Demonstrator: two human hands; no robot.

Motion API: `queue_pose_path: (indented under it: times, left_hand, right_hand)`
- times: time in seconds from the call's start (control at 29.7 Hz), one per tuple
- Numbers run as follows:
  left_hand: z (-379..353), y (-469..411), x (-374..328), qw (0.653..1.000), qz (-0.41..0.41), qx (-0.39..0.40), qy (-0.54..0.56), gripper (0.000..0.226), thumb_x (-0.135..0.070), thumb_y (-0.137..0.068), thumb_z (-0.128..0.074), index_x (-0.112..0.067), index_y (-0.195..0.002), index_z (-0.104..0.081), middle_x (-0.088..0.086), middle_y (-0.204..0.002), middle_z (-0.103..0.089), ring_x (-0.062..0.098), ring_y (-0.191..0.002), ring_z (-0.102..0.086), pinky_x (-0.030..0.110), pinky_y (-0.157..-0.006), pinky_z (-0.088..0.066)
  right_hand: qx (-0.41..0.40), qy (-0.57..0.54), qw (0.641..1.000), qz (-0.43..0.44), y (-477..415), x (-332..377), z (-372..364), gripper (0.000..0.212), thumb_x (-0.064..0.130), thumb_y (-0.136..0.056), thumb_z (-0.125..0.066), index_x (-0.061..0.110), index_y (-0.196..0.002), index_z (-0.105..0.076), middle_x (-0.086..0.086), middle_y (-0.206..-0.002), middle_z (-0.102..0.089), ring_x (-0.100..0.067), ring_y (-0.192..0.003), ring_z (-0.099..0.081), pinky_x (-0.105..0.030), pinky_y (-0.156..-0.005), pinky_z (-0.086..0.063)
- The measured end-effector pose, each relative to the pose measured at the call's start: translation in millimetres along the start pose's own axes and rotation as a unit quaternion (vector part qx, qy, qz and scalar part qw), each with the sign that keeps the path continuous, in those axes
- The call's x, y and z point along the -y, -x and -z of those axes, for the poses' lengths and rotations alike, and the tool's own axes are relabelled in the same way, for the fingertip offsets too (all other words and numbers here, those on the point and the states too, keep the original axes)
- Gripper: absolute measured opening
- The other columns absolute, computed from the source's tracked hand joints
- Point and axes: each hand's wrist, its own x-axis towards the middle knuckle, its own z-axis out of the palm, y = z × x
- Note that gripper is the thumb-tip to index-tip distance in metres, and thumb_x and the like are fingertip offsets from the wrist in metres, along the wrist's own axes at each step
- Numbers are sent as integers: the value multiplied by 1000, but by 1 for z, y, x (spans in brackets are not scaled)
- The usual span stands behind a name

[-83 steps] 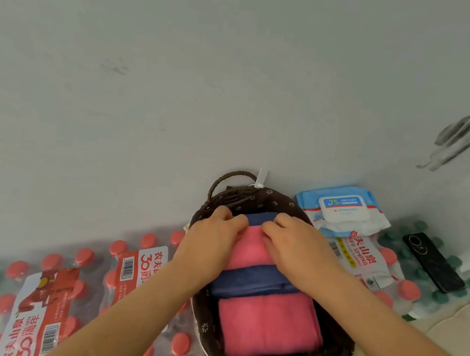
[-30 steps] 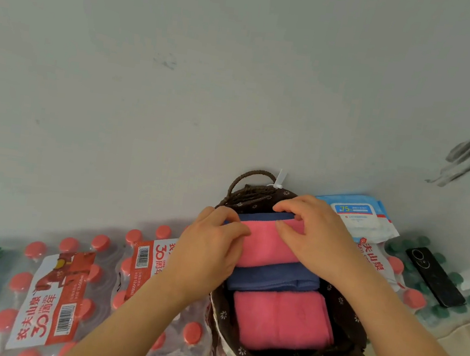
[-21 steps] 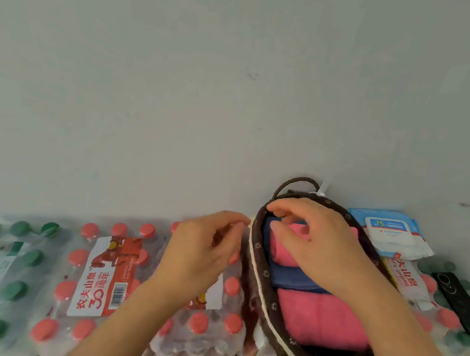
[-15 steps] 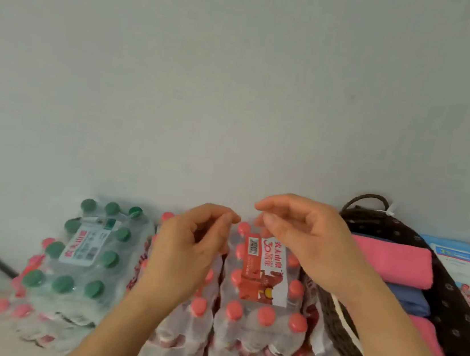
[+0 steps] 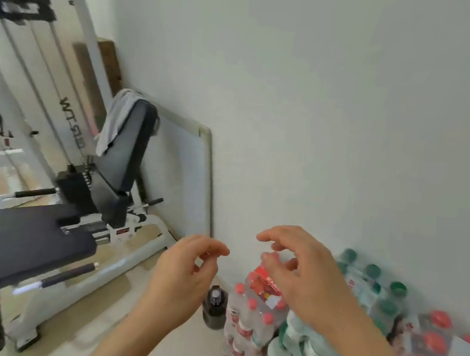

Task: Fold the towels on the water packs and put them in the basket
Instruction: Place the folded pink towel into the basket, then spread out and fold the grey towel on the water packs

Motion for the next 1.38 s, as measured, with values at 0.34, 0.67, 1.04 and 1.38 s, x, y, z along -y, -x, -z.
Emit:
queue_pose_path:
  times: [0.34, 0.67, 1.04, 1.38]
  left_hand:
    - [119, -69, 165, 966, 123, -73, -213, 38, -20, -91, -47, -34, -125, -56, -20, -123, -56, 6, -115, -49, 24, -96, -41]
    - [197, -266, 274, 959, 152, -82, -223, 47, -22, -94, -46, -32, -140, -41, -13, -137, -51, 9, -127, -44, 27, -104, -36]
    - [251, -506, 400, 972, 124, -64, -190, 42, -27, -93, -50, -24, -135, -47, -4, -125, -60, 14, -111, -56, 24, -88, -40]
    - [215, -648, 522, 983, 122, -24, -136, 53, -46, -83, -63, -22, -128, -46, -4, -121, -54, 15, -111, -49, 28, -92, -41]
  right_hand:
    - [216, 96, 968, 80, -176, 8, -195, 59, 35, -93, -52, 37, -146, -27, 10, -158, -19, -7, -144, -19, -23, -115, -17]
    - [209, 247, 936, 137, -423, 15, -286, 63, 39, -95, -45, 38, -149, -12, 7, -160, -7, -13, -146, -8, -43, -111, -24]
    - [168, 334, 918, 135, -673, 37, -384, 71, 39, -94, -46, 29, -152, -6, -1, -161, -2, -18, -148, -2, -46, -117, -18]
    - [125, 460, 876, 73, -792, 28, -449, 71, 26, -95, -48, 41, -147, -3, 1, -155, -21, -26, -127, -36, -45, -94, -33]
